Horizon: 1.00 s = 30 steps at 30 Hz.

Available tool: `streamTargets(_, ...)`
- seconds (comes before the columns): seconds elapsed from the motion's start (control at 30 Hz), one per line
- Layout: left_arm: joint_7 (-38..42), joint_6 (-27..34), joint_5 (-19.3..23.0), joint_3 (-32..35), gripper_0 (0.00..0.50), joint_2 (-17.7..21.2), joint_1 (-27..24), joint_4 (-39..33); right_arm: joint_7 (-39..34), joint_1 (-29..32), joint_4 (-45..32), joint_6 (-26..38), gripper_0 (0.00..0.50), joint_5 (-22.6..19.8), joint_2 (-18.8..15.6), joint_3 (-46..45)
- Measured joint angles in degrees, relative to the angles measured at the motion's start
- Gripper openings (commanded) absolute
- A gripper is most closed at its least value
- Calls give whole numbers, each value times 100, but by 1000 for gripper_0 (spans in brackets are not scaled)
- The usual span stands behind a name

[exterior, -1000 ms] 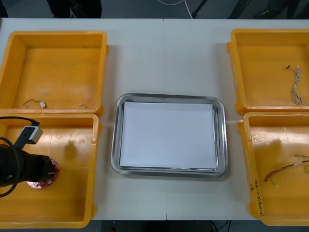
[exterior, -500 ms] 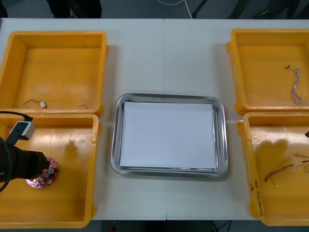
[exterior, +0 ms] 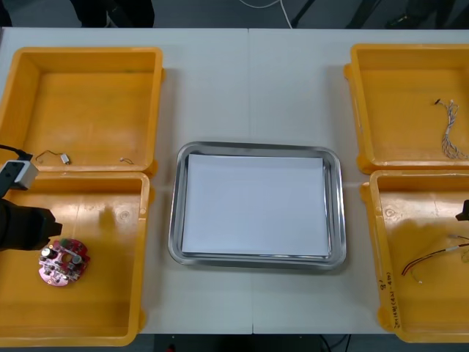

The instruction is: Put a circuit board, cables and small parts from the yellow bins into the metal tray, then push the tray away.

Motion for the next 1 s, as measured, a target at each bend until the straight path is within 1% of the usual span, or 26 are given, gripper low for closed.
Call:
streamTargets(0.17,0,0,40,-3,500,50,-226,357,0,2,0,0,500,-1,135,3)
streamTargets(0.27,0,0,45,-60,500,157,-327,550,0,5,0,0,500,2,224,3)
streamTargets(0.5,-2,-37,44,-544,500,498,-384,664,-1,160,0,-185,500,2,293,14)
streamTargets(0.67,-59,-280,20,-820,500,558,-400,890,-4,366,0,-306,500,2,297,18)
streamTargets(0.77,-464,-354,17,-909,500,559,-443,1129,-6,475,0,-447,500,2,300,49)
streamTargets(0.93,-1689,-436,16,-1038,500,559,-545,1474,-182,566,0,-558,500,2,323,137)
streamTargets(1.0,-2002,-457,1,-1096,500,559,-573,1532,-210,570,0,-624,500,2,347,167)
